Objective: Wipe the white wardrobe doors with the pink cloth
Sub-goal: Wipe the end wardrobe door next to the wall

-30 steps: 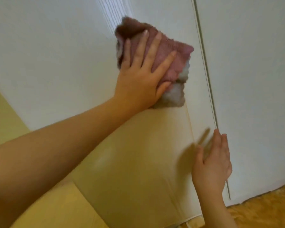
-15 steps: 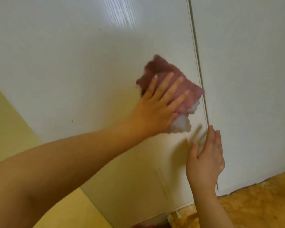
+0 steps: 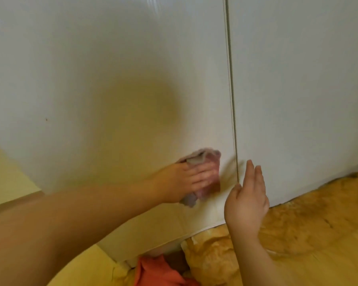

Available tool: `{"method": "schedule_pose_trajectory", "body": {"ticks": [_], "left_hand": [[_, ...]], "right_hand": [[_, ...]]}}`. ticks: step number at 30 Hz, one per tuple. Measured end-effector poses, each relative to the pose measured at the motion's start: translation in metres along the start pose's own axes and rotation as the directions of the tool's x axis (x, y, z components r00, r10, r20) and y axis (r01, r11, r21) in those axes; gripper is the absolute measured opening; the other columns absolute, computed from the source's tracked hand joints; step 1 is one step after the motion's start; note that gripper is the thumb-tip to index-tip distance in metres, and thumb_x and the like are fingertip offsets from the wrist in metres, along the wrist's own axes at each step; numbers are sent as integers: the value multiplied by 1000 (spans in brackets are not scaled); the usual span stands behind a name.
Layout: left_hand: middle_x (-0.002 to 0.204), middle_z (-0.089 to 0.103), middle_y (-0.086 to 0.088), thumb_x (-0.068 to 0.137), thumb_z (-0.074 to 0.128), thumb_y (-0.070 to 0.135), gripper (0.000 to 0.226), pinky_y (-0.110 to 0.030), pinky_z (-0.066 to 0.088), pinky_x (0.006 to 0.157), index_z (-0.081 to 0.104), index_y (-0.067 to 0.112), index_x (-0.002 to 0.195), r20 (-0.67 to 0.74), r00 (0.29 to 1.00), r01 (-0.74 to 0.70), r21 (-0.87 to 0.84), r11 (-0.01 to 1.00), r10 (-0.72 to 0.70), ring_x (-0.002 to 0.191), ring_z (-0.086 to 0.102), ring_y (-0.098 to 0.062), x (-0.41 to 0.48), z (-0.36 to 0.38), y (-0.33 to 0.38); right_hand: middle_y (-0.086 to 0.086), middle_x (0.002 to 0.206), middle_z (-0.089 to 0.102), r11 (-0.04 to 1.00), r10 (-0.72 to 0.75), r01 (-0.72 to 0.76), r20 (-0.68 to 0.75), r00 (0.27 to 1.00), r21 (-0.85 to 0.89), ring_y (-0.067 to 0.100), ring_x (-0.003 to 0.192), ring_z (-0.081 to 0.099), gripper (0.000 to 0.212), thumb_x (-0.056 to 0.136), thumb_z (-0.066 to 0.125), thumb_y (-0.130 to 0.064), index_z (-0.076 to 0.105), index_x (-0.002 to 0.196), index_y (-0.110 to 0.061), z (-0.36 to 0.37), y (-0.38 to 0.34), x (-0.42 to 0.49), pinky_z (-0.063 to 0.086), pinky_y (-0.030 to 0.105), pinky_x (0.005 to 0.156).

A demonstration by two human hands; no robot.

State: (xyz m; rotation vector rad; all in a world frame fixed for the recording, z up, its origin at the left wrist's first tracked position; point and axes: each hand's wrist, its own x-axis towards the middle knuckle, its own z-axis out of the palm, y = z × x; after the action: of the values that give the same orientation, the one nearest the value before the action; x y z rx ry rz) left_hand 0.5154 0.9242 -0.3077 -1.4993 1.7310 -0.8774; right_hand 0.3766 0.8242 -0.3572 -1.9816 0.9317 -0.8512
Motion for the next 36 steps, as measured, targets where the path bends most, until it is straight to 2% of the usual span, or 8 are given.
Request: {"method": "schedule_pose_trajectory", "body": {"ticks": [3, 6, 10, 17, 21, 25, 29, 36], "left_hand": [[142, 49, 6, 65, 72, 48, 65, -27, 41, 95, 60, 30, 127, 107, 992, -55, -89, 995, 64, 112, 59, -10, 8, -7, 8], [143, 48, -3, 64, 71, 41, 67, -35, 42, 88, 60, 20, 127, -38, 989, 137, -73, 988, -140, 116, 58, -20, 12, -28, -24], [143, 45, -15, 80, 43, 32, 53, -48, 21, 111, 60, 11, 126, -156, 920, 359, -28, 933, -359, 135, 33, -33, 7, -21, -27], [131, 59, 7, 57, 79, 39, 67, -30, 32, 104, 64, 31, 122, 181, 982, 78, -162, 984, -48, 116, 59, -13, 13, 22, 66], [135, 55, 1, 67, 66, 27, 54, -26, 38, 73, 65, 23, 121, 78, 977, 211, -270, 939, -197, 92, 67, -14, -5, 7, 35], [150, 35, -5, 80, 47, 20, 56, -34, 48, 88, 46, 19, 136, 55, 985, 168, -166, 972, -161, 129, 47, -23, 20, 16, 44], [143, 47, 6, 76, 63, 38, 63, -28, 42, 100, 48, 31, 137, 318, 948, 36, -175, 984, 22, 123, 53, -13, 43, 38, 91], [115, 68, 0, 73, 33, 21, 52, -34, 39, 88, 74, 21, 105, 263, 962, -2, -246, 969, 68, 92, 70, -18, -41, 38, 84]], "right_hand": [[0, 157, 11, 1000, 1, -1, 9, 1000, -13, 19, 142, 14, 62, 95, 36, -8, 13, 148, -28, -3, 1, 3, 15, 42, 111], [-2, 157, 9, 1000, 0, 0, 5, 1000, -31, 17, 143, 11, 60, 96, 34, -9, 12, 148, -29, -9, 14, 4, 12, 40, 111], [-3, 157, 10, 998, 68, -68, -7, 998, -2, 16, 143, 11, 60, 97, 35, -9, 12, 148, -30, -10, 24, 7, 10, 39, 111], [-4, 157, 5, 997, 64, -62, 69, 996, -34, 15, 143, 8, 61, 97, 34, -11, 6, 148, -32, -6, 19, 3, 10, 40, 113], [-5, 157, 7, 999, 42, -41, 13, 999, -35, 15, 143, 9, 61, 97, 34, -10, 8, 148, -32, -22, 34, 13, 9, 39, 112], [-4, 157, 9, 993, 116, -116, -9, 993, -29, 14, 143, 10, 59, 98, 33, -11, 10, 148, -31, -28, 51, 15, 10, 39, 112], [-5, 157, 5, 993, 100, -94, 80, 992, -73, 14, 143, 7, 60, 98, 32, -14, 5, 148, -33, -17, 47, 3, 10, 39, 112], [-5, 157, 7, 991, 115, -111, 43, 992, -75, 14, 143, 7, 58, 99, 32, -16, 6, 148, -32, -27, 63, 14, 9, 38, 112]]}}
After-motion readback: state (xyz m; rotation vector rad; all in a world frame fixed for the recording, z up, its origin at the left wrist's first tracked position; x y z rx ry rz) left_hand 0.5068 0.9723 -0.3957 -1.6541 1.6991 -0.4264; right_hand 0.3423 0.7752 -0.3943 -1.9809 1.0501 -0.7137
